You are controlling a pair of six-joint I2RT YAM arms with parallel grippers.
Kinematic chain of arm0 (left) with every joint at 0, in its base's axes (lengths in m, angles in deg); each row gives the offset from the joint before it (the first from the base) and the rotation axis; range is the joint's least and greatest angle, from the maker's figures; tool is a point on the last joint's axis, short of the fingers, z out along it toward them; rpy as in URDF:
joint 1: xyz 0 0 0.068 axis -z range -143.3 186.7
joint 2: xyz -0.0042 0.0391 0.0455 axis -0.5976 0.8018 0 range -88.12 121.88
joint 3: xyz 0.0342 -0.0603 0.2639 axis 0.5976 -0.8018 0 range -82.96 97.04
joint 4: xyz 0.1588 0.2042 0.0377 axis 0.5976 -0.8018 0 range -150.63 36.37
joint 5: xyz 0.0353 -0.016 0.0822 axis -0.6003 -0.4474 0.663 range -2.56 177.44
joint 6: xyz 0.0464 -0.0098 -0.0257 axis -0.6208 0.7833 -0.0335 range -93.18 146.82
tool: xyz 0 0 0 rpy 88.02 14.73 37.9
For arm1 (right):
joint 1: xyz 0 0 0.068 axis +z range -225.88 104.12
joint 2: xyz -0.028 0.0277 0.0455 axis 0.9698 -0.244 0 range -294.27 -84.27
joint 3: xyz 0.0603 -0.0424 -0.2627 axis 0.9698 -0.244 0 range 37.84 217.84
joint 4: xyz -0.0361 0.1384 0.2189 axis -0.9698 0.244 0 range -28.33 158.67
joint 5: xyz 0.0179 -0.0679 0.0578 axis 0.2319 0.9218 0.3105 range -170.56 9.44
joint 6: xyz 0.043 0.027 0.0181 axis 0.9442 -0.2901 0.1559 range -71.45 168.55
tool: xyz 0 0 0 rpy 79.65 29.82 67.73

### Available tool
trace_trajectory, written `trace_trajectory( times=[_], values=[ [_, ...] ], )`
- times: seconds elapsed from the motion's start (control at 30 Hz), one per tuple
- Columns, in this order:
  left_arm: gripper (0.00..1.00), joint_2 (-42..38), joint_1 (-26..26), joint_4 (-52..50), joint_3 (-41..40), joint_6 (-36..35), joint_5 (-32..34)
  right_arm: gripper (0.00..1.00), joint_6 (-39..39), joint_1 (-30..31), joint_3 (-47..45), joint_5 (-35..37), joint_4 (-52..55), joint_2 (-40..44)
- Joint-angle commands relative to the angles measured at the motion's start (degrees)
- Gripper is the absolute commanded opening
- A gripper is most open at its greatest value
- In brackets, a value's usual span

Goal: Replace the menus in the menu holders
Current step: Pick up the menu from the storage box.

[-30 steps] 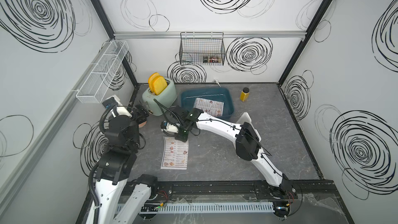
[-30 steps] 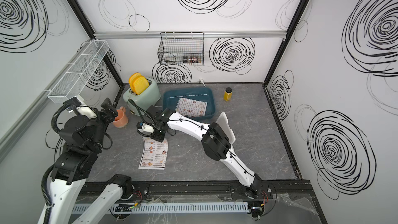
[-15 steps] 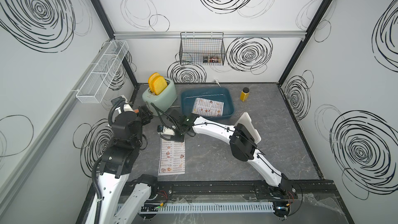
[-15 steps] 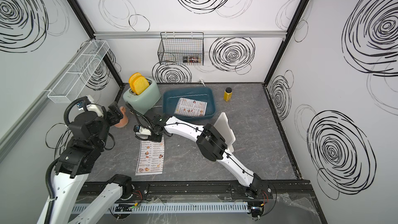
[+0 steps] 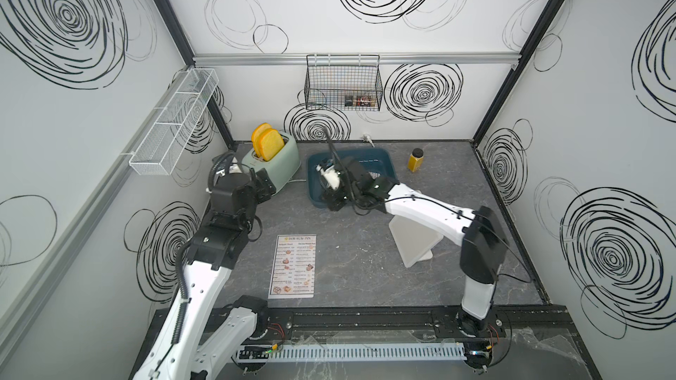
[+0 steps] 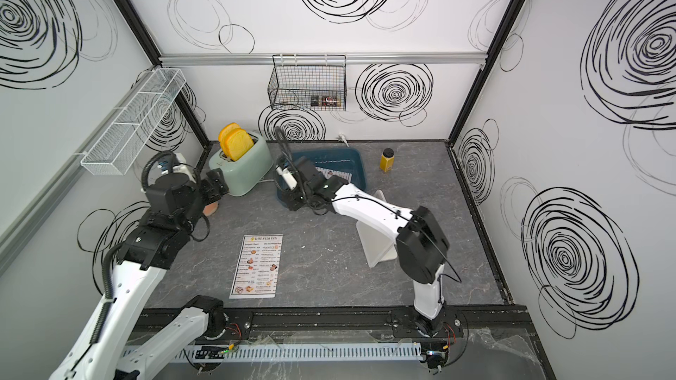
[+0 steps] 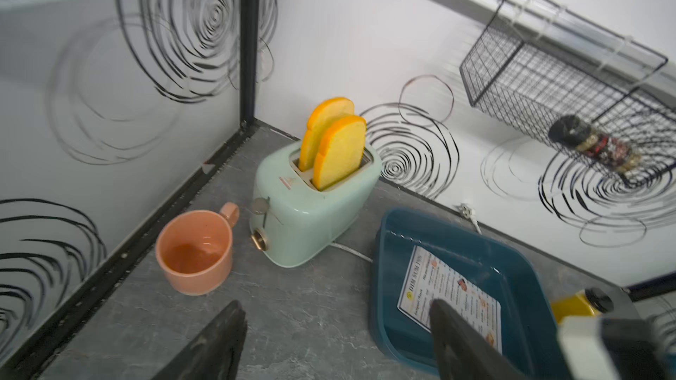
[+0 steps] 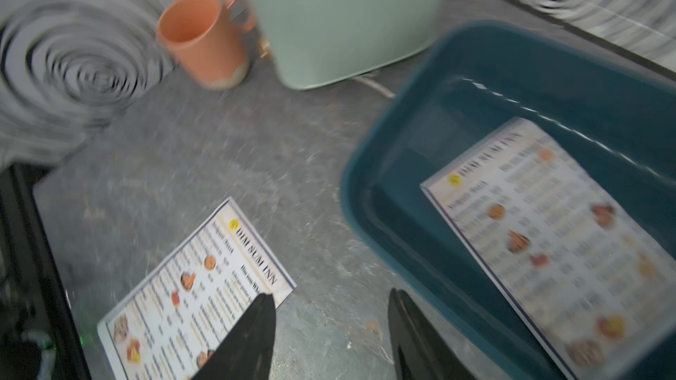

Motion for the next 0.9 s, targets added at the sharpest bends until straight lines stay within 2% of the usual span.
trace_trajectory(
  times=[0.0,0.07,0.17,0.33,0.5,0.67,0.87],
  values=[
    [0.83,6.4,4.0,8.4,-2.7,1.0,-6.6,0.52,27.3,-5.6,-6.7,4.8,-7.5,-1.3],
    [0.84,10.5,5.9,10.5,-2.7,0.2,-6.9,0.55,30.6,-7.4,-5.1,7.8,-5.0,-3.4],
    [0.88,16.7,7.3,13.3,-2.8,-1.2,-9.2,0.61,31.0,-8.8,0.8,12.8,0.2,-7.2],
    [0.95,25.1,5.3,18.5,-3.5,-1.6,-13.3,0.73,33.1,-11.8,8.7,13.9,8.3,-13.9],
    [0.96,31.3,3.5,21.9,-3.6,-2.3,-16.2,0.82,35.5,-13.8,16.7,14.3,17.1,-21.6],
    [0.95,35.1,3.4,25.0,-4.0,-2.8,-18.5,0.84,38.1,-15.4,28.3,14.9,29.5,-30.3],
    [0.91,39.5,3.3,26.4,-3.7,-3.4,-19.4,0.85,36.7,-16.2,29.5,16.3,30.6,-32.8]
  ],
)
